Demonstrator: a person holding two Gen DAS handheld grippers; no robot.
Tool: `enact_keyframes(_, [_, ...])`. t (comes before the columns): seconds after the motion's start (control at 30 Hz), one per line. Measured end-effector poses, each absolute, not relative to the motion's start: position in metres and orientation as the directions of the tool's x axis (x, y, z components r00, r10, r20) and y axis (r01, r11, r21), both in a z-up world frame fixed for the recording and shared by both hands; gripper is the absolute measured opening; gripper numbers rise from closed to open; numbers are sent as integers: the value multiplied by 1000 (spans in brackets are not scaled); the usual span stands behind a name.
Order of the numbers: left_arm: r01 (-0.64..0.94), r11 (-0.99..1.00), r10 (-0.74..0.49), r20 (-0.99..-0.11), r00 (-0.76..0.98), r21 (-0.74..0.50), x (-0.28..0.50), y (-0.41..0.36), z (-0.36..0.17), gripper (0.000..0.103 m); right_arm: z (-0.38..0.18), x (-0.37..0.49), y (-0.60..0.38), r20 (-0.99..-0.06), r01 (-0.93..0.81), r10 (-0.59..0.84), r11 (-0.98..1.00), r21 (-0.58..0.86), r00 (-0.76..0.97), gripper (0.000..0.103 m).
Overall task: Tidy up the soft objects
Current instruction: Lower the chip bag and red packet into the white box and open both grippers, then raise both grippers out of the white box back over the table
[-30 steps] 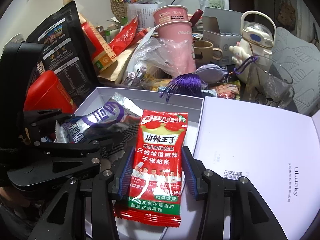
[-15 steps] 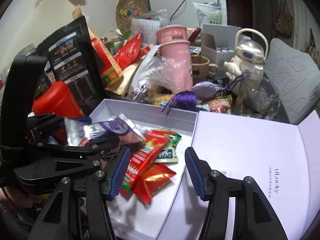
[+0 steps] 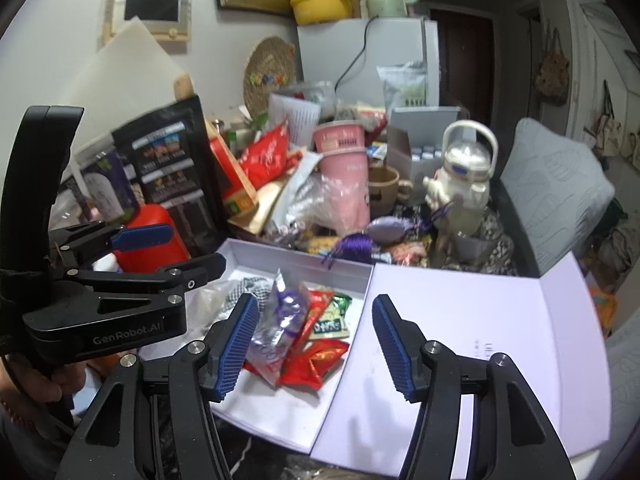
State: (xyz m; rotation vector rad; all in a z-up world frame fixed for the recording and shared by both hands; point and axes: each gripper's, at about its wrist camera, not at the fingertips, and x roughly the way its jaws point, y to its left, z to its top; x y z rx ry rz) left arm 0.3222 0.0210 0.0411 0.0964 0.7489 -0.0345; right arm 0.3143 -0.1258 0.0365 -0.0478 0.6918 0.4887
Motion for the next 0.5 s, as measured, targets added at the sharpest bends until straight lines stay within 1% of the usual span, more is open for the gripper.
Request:
enact_keyframes(0.07, [83, 993, -5, -651, 759, 89, 311, 16, 52, 66, 46, 304, -128, -606, -442, 406, 891, 99, 684, 61])
enact_keyframes(0.17, [109, 990, -30, -618, 785, 92, 292, 11, 68, 66, 61, 287, -133, -567, -439, 402, 895, 78, 719, 68])
enact_keyframes(0.3, [143, 986, -67, -594, 801, 82, 268, 4, 83, 66, 78, 263, -142, -533, -436, 408, 896, 81, 741, 69])
enact_keyframes(0.43, [162, 983, -87, -575, 814, 82, 245, 0, 93, 66, 93, 237, -150, -498, -432, 409, 899, 75, 765, 74])
enact_keyframes(0.5, [177, 982, -105, -572, 813, 72, 233, -1, 96, 66, 98, 225, -153, -485, -430, 409, 900, 73, 773, 74])
